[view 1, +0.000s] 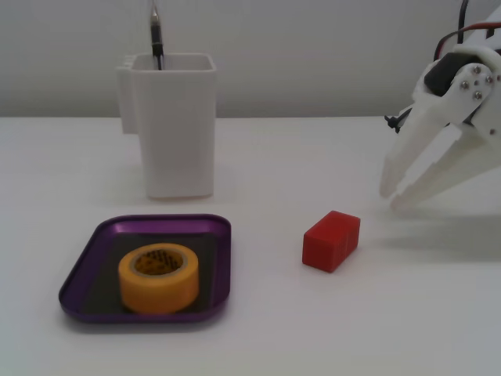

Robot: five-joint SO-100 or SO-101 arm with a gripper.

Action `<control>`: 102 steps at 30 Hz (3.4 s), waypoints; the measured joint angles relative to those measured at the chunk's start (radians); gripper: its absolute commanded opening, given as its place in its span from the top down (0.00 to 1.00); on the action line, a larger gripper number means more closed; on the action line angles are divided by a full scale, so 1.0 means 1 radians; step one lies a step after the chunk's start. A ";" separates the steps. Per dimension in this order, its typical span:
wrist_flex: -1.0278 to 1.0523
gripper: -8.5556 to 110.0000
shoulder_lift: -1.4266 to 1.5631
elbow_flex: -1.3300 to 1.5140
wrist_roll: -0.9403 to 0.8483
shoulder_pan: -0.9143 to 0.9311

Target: Pick up the red cube and place it in the box.

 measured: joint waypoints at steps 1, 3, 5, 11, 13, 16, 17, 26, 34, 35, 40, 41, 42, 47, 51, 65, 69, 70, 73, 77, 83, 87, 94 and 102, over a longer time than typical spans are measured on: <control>0.000 0.93 0.000 0.000 0.000 0.000; 0.000 0.93 0.000 0.000 -0.003 0.000; 0.000 0.93 0.000 0.000 -0.003 -0.002; 0.000 0.93 0.000 0.000 -0.003 -0.002; 0.000 0.93 0.000 0.000 -0.003 -0.002; 0.000 0.93 0.000 0.000 -0.003 -0.002; 0.000 0.93 0.000 0.000 -0.003 -0.002; -0.046 0.91 0.000 -0.057 -0.006 -0.002; -0.083 0.88 0.000 -0.132 -0.006 0.003; -0.083 0.88 0.000 -0.133 -0.006 0.003; -0.091 0.88 -0.020 -0.140 -0.006 0.003; -0.091 0.88 -0.044 -0.160 -0.006 0.005; -0.091 0.88 -0.074 -0.187 -0.006 0.006; -0.091 0.87 -0.345 -0.380 0.049 0.005; -0.078 0.81 -0.635 -0.575 0.140 -0.003; 0.071 0.75 -1.390 -1.127 0.437 -0.089; 0.071 0.74 -1.483 -1.141 0.477 -0.101; 0.071 0.73 -1.503 -1.143 0.483 -0.097; 0.071 0.72 -1.568 -1.144 0.514 -0.095; 0.071 0.72 -1.631 -1.144 0.531 -0.100; 0.046 0.72 -1.718 -1.144 0.534 -0.101; -0.009 0.73 -1.772 -1.146 0.534 -0.083; -0.029 0.94 -1.793 -1.154 0.531 -0.094; -0.025 0.93 -1.795 -1.161 0.529 -0.097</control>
